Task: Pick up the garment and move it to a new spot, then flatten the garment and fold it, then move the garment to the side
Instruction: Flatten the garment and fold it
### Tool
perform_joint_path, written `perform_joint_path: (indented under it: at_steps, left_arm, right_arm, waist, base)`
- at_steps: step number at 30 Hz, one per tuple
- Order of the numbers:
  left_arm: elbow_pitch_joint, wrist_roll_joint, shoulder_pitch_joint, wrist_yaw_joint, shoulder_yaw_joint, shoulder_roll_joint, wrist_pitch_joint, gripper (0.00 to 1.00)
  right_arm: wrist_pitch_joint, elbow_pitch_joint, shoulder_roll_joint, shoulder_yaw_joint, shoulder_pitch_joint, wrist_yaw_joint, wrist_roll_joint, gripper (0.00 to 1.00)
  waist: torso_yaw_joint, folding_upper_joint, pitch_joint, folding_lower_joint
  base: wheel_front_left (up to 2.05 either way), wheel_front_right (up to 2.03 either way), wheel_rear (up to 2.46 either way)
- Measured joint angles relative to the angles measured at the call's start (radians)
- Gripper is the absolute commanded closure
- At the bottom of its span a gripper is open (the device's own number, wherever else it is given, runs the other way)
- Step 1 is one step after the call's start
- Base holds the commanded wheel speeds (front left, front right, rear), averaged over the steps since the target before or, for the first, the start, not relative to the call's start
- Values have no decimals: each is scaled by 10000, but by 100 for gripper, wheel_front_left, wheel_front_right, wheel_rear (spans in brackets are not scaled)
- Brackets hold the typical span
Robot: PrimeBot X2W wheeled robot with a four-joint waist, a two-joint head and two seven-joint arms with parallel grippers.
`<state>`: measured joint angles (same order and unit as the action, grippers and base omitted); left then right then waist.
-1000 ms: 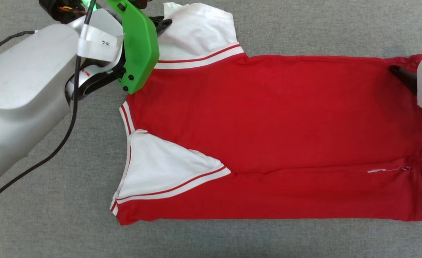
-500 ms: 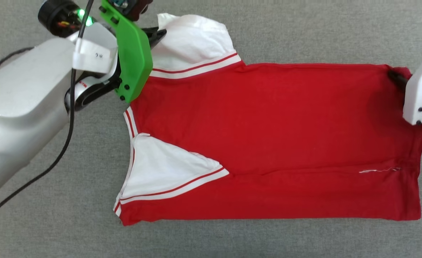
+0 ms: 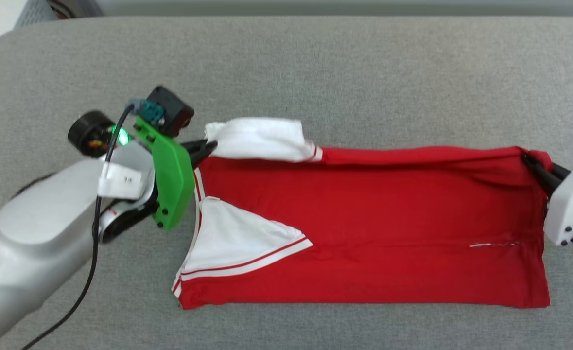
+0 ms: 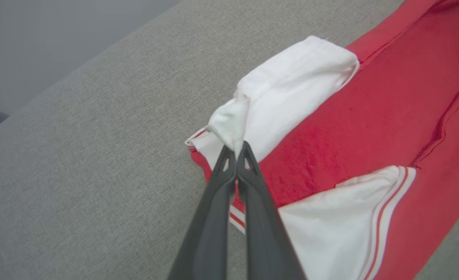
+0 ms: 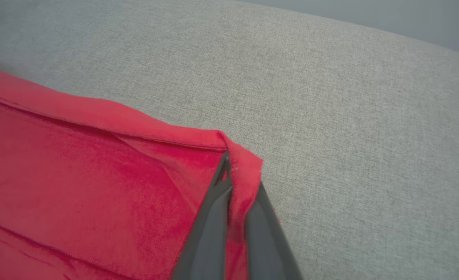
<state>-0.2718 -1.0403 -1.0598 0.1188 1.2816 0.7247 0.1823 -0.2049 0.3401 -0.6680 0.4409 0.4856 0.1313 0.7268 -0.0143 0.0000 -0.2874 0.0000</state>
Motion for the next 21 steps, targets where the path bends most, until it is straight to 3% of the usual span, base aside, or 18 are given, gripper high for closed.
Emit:
perform_joint_path:
  at_steps: [10,21]
  left_arm:
    - [895,-222,2118,-589,6,336,-412,100]
    - [683,-453,3550,-704,10,305,-604,100]
  right_arm:
    - [531,-1338,113,-1250,-2600,0,-213,100]
    - [121,-2665,1095,-2648,-5025,0,-652,100]
  waist:
    - [-198,0,833,0]
    - [-290,0,858,0]
  base:
    - [0,0,0]
    - [0,0,0]
